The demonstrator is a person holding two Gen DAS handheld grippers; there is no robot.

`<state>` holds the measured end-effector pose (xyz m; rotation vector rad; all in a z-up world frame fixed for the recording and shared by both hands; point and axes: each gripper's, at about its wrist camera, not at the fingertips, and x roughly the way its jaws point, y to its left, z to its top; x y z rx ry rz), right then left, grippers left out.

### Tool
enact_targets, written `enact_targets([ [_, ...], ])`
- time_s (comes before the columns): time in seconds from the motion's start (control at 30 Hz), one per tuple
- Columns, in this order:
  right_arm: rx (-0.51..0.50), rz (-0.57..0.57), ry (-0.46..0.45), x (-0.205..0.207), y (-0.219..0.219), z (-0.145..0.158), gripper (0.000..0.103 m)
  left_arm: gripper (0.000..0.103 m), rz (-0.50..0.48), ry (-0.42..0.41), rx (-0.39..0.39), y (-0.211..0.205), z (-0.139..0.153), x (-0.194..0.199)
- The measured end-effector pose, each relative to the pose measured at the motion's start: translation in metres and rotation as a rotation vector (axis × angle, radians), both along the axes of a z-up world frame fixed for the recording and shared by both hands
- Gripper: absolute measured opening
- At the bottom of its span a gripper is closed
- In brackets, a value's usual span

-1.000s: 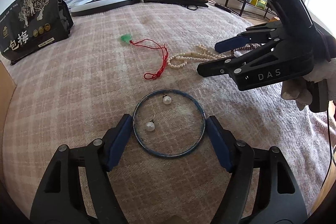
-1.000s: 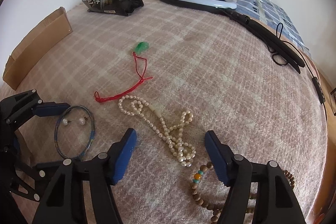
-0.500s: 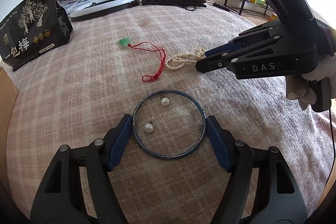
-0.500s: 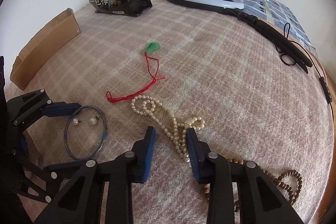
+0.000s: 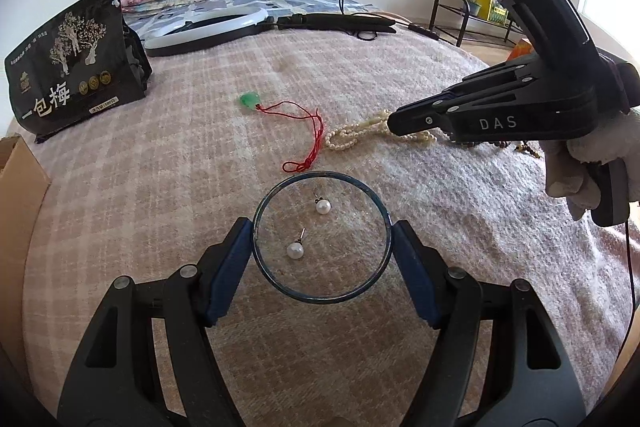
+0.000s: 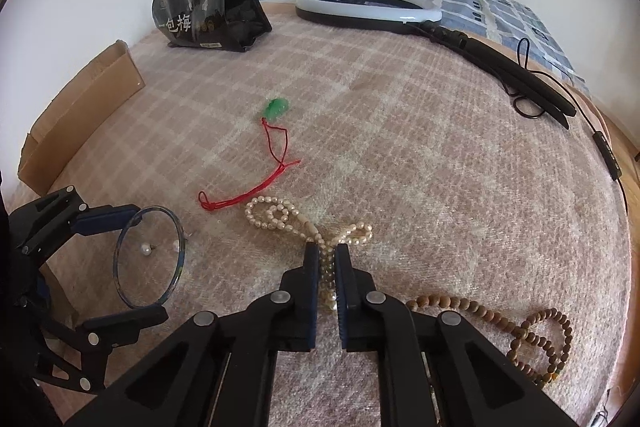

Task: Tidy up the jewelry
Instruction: 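Grasp the blue bangle with the left tool while the right tool grasps the pearl necklace, then carry the bangle and necklace into the cardboard box and release them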

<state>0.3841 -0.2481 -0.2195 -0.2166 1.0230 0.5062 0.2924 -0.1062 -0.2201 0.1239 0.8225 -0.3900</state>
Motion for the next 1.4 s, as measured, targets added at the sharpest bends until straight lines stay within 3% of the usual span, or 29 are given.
enact_targets([
  [0.47, 0.051, -0.069, -0.056, -0.005, -0.009, 0.045, 0.005, 0.072, 0.042, -0.044, -0.025, 0.021, 0.030, -0.012],
  [0.87, 0.034, -0.071, -0.134, -0.033, 0.010, 0.107, 0.005, 0.072, 0.073, -0.096, -0.054, 0.049, 0.082, -0.036],
  [1.1, 0.031, -0.065, -0.181, -0.055, 0.025, 0.142, 0.005, 0.072, 0.105, -0.145, -0.048, 0.079, 0.116, -0.058],
  [1.4, 0.031, -0.028, -0.220, -0.075, 0.066, 0.177, 0.005, 0.072, 0.190, -0.170, -0.070, 0.139, 0.139, -0.080],
])
